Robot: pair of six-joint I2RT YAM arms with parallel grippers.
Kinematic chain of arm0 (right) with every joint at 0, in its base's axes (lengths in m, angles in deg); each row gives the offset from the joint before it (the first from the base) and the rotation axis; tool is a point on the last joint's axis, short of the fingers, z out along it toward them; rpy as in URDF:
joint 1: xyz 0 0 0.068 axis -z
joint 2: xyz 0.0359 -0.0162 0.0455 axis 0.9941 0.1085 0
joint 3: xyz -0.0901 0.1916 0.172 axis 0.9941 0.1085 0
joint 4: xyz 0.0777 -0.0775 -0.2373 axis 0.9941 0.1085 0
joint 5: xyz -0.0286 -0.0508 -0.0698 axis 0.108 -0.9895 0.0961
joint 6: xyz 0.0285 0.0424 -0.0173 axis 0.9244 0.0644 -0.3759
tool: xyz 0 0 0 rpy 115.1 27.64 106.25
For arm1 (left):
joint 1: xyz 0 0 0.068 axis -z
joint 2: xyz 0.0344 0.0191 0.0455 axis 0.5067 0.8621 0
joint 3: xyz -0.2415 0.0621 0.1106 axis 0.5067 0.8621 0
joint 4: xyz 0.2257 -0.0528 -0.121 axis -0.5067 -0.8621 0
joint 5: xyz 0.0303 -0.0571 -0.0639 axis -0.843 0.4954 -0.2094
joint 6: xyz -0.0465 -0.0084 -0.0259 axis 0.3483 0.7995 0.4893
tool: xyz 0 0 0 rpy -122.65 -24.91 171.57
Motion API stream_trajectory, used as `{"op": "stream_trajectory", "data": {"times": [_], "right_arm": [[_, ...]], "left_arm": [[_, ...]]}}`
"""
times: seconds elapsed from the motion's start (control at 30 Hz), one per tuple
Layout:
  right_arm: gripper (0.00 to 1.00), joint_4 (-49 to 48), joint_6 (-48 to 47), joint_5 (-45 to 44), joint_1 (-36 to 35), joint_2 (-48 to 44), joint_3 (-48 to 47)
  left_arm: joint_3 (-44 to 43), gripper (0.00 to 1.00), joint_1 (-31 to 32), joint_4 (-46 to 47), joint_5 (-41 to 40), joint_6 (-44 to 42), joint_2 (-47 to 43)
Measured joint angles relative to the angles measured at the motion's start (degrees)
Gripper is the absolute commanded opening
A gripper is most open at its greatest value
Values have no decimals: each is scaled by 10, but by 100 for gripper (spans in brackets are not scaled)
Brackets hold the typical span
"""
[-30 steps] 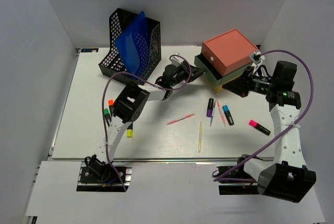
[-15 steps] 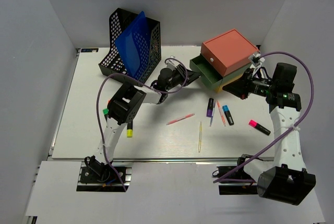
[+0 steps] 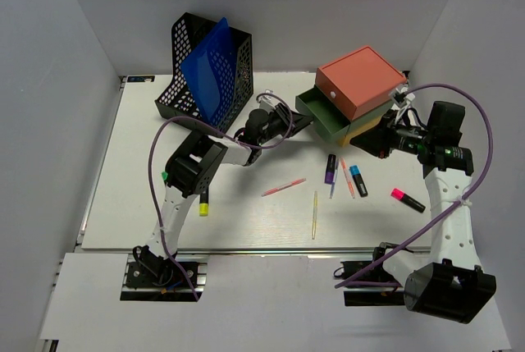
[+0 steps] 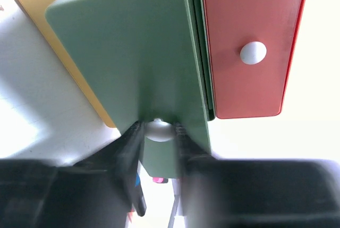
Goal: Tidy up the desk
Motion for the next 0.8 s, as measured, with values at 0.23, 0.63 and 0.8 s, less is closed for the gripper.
{"op": "stream_trajectory", "data": {"times": [0.23,0.63,0.8], "right_arm": [[48,39,-52,-23,0,0,1],[42,122,-177,-121,0,-31,26],[30,138,-213,-193,-2,-61,67]], "left_arm": [[11,71,-6,-4,0,-3,-10],[103,69,-30,-44,5,-55,-115],[116,52,-37,-168,8,-154,-205]]}}
